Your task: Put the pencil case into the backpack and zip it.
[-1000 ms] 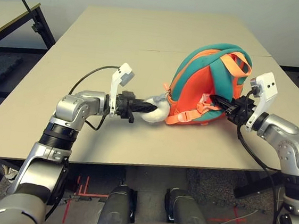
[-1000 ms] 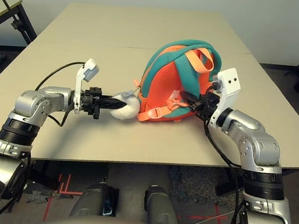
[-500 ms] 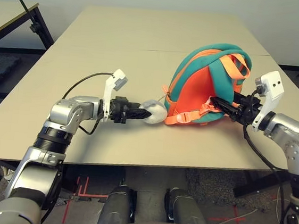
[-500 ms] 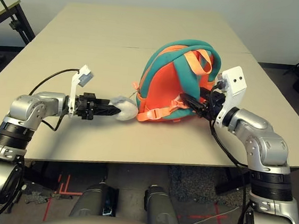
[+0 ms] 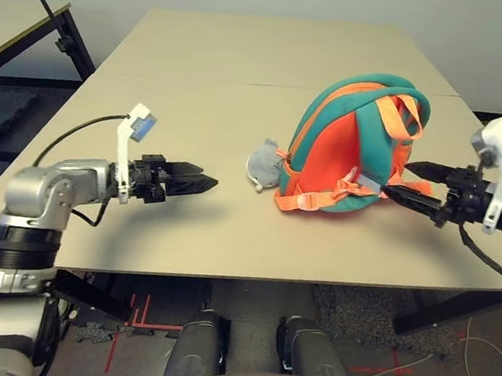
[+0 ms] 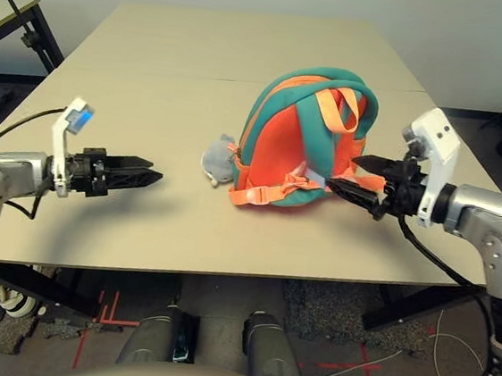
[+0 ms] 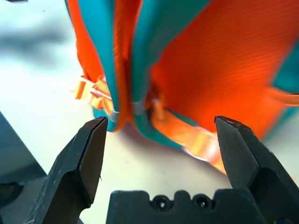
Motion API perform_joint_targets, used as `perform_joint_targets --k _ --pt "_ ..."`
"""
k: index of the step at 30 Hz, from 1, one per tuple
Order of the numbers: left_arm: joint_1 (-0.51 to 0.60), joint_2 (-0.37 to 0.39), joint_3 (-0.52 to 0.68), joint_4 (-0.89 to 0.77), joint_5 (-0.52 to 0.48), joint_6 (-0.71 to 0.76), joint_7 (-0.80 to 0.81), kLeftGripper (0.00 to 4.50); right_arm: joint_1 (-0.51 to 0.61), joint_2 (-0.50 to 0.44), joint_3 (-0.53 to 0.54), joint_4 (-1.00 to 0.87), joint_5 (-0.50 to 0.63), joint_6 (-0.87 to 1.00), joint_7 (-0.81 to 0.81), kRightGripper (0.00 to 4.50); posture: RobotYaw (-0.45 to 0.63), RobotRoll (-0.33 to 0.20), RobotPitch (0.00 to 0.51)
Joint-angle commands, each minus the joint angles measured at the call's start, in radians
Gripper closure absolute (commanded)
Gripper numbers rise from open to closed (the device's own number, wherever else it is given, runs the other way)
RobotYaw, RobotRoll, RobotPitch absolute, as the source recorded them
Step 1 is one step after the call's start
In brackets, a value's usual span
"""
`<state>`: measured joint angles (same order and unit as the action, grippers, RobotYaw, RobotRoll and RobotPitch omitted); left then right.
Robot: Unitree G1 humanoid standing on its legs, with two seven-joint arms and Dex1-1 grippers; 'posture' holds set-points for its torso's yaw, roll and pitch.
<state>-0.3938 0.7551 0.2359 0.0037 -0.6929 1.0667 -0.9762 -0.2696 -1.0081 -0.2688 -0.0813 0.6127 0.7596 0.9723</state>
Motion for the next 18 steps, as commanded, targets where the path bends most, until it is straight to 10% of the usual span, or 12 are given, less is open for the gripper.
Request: perform_joint_targets --k 1,18 --pt "0.015 -0.019 0.063 0.017 0.026 -0.059 0.093 0.01 -0.046 0.012 -0.027 0.157 -0.086 -0.075 -0.076 0.00 -0.09 0.000 0.024" --pt "0.001 -0.317 0.077 0.343 0.462 -0.789 0.726 0.01 -0.351 0.419 -0.077 0.815 -0.345 -0.550 -0.709 0.00 -0.06 0.000 0.030"
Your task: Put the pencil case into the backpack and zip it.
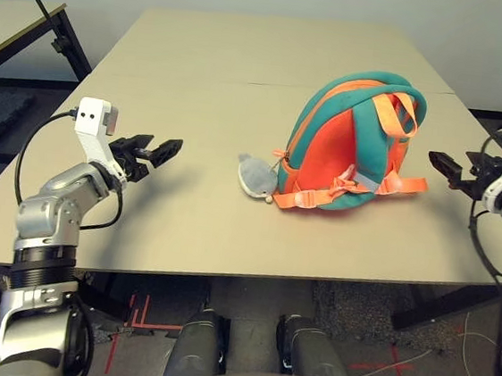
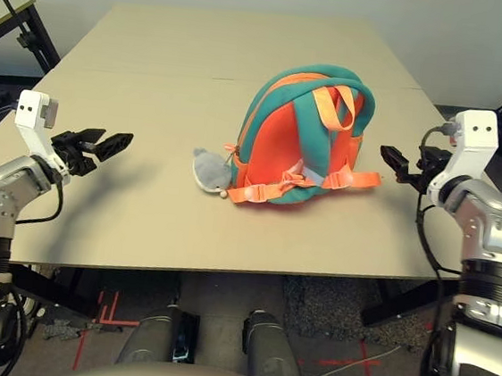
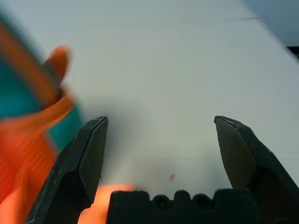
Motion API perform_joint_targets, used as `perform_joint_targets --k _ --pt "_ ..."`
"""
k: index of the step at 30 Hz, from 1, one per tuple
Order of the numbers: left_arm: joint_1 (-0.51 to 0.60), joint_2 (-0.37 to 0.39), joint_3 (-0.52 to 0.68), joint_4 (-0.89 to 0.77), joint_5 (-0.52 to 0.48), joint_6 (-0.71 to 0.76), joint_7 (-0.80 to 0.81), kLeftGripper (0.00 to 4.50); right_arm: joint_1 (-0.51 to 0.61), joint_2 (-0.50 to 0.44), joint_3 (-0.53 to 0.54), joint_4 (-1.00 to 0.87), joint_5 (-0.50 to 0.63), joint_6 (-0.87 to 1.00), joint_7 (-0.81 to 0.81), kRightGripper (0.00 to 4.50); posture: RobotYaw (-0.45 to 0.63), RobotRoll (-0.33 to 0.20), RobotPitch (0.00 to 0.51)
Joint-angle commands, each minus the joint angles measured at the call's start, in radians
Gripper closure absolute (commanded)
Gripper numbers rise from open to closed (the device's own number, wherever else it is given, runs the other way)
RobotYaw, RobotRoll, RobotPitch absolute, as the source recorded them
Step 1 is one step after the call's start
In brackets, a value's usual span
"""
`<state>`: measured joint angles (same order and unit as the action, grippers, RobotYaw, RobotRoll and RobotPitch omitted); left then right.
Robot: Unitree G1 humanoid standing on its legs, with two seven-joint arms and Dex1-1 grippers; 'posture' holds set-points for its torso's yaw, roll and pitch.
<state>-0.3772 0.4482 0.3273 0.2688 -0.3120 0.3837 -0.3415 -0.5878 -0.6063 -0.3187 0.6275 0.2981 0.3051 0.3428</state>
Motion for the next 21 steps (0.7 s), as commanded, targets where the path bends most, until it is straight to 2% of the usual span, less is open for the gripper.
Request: perform_joint_targets --k 1,5,9,16,21 --pt "-0.016 -0.010 -0.018 0.105 0.112 -0.154 0.125 0.01 -0.043 0.022 -0.041 0.147 -0.036 -0.138 -0.116 0.00 -0.06 0.000 0.029" --pt "-0.022 -0.032 -0.005 0.187 0.156 -0.260 0.225 0.01 -0.080 0.025 -0.068 0.286 -0.061 -0.283 -0.237 0.00 -0.06 0.000 0.034" --pt "-0.034 -0.062 -0.004 0.236 0.161 -0.313 0.270 0.01 -0.110 0.021 -0.069 0.395 -0.074 -0.383 -0.264 0.00 -0.06 0.000 0.043" --pt "-0.085 -0.084 -0.023 0.278 0.175 -0.340 0.287 0.01 -0.155 0.013 -0.068 0.498 -0.076 -0.446 -0.272 0.00 -0.09 0.000 0.064" --pt "-0.099 -0.082 -0.035 0.299 0.175 -0.346 0.289 0.01 -0.159 0.022 -0.079 0.524 -0.065 -0.462 -0.286 0.00 -0.08 0.000 0.059"
